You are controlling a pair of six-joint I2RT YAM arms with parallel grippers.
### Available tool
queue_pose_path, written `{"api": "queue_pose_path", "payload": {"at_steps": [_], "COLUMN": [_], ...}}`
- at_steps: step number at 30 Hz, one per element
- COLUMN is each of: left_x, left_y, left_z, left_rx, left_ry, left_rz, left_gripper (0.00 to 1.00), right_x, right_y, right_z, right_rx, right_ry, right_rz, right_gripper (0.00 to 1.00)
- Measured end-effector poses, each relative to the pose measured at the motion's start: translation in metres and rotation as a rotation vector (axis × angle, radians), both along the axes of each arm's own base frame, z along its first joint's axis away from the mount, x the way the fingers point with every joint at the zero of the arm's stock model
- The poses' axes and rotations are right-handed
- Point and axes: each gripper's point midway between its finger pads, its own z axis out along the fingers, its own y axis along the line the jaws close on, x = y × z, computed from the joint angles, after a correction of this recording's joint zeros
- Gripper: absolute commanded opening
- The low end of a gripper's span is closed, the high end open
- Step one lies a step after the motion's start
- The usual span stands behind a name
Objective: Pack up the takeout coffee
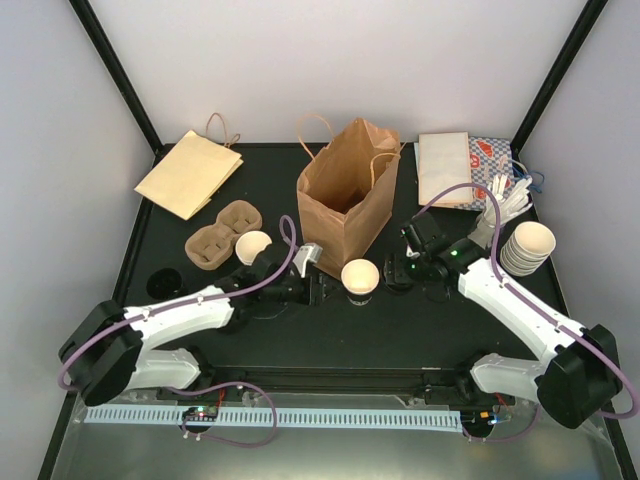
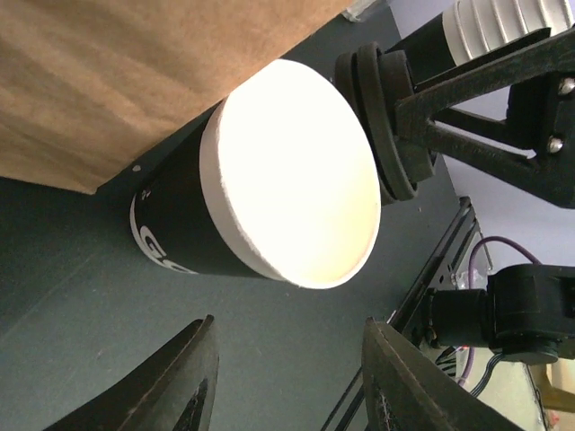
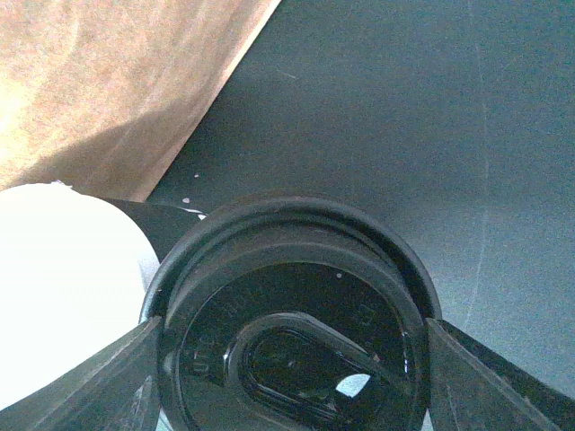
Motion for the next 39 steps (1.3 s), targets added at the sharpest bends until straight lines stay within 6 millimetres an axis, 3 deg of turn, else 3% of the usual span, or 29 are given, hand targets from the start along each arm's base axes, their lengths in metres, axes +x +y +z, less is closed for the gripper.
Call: {"api": "queue_pose_path", "payload": {"at_steps": [24,32,36,39], "left_x": [0.007,0.006,0.005,0.004], "left_y": [-0.037,-0.044,-0.044,-0.041], "left_z": [-0.010,-0.006,-0.007,-0.008], "left_rx": [0.018,0.015,0.021,0.035], "left_ry": [0.029,0.016,0.018,0.015], "left_rz": [-0.081,-0.100,-0.104,-0.104], "left_gripper": [0.39,0.38,0.41,0.50], "right_x": [0.000,0.003,0.006,0.007], "right_y": [0.000,0.002,-0.004,-0.007], "right_z": [-0.002,0.010,0.019,0.020], "right_rx": [-0.006,0.008,-0.020,-0.039], "right_ry": [0.008,-0.016,-0.039,-0.045], "right_rz": [0.000,-0.002,-0.019,-0.025], "right_gripper": [0.75,0.75,0.75,0.75]}}
